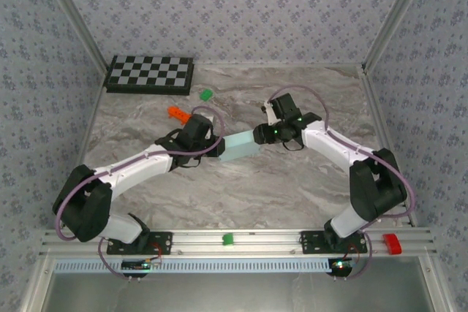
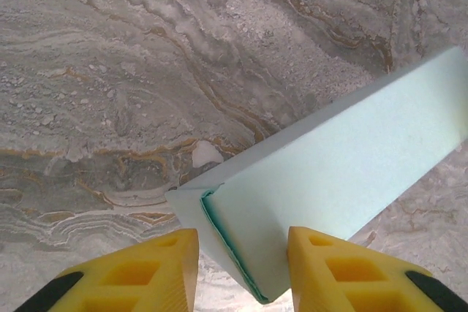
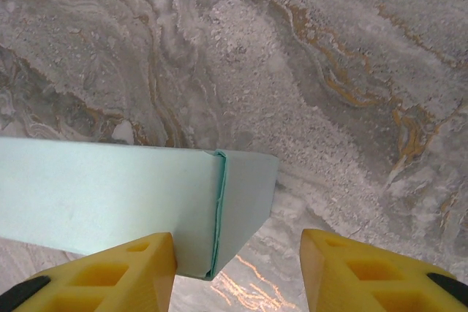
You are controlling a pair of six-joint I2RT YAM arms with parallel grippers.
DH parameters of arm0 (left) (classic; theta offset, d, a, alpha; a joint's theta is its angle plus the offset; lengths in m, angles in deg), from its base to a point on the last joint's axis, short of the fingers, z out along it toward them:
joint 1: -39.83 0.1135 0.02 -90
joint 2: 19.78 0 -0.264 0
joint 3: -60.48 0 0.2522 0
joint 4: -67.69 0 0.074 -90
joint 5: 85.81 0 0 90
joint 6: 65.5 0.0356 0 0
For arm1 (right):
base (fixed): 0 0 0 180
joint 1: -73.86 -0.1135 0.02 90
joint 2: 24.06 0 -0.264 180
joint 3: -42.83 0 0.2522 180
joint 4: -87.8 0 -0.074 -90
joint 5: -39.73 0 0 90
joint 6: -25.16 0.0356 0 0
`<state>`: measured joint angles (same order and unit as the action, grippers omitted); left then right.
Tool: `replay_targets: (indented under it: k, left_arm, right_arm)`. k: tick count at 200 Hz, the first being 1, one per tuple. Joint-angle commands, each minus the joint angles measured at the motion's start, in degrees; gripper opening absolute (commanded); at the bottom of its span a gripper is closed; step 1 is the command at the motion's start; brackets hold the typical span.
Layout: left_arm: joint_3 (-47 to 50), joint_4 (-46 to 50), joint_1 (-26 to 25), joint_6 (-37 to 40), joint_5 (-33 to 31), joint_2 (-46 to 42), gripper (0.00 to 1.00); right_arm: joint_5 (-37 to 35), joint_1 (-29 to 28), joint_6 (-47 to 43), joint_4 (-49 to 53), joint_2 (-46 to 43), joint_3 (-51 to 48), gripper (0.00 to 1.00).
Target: Fold the paper box
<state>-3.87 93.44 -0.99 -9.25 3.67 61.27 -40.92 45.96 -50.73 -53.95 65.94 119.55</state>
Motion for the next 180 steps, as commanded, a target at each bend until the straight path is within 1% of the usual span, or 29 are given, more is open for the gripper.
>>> replay_targets:
  k: [1,20,43,74,91,99,113,123,136,157,180]
  left_arm:
    - [-2.3,8.6,-0.6,0.4,-0.7,-0.1,0.38]
    - [-5.5,10.2,-0.7,1.8,-2.8,-0.2,0.43]
    - [-9.2,12.5,-0.6,4.8,-4.6,0.6,0.47]
    - [-12.9,14.7,-0.6,10.7,-6.3,2.6,0.62]
    - [-14.9,15.2,-0.7,16.0,-6.3,4.1,0.70]
    - [-15.8,15.2,-0.8,19.0,-5.6,4.7,0.75]
    - [-17.4,15.1,-0.7,25.0,-2.1,5.8,0.82]
    - [-18.7,15.5,-0.7,29.4,0.8,6.9,0.85]
    - [-20.8,16.7,-0.8,34.1,3.0,8.5,0.89]
    - [-23.6,18.5,-1.4,40.5,4.5,11.5,0.95]
    - [-27.3,21.9,-2.1,45.9,6.6,14.9,0.96]
  right_arm:
    - [-5.5,-0.1,-1.6,8.0,2.0,0.5,0.50]
    - [-3.7,-0.1,-1.6,8.3,0.7,2.2,0.50]
    - [-2.5,-0.1,-1.9,9.0,-1.0,4.0,0.51]
    - [-2.3,0.6,-1.6,9.7,-4.1,3.6,0.52]
    - [-2.3,1.6,-1.4,9.7,-5.6,2.4,0.52]
    - [-2.3,2.2,-1.3,9.7,-6.2,1.6,0.52]
    - [-2.1,3.3,-1.3,9.7,-7.6,0.3,0.52]
    - [-2.1,4.0,-1.1,9.7,-8.5,-0.8,0.53]
    - [-2.0,5.0,-0.9,9.7,-9.6,-2.1,0.53]
    - [-1.7,6.5,-0.8,9.7,-11.0,-4.1,0.53]
    - [-1.5,7.7,-0.8,9.7,-12.3,-6.0,0.53]
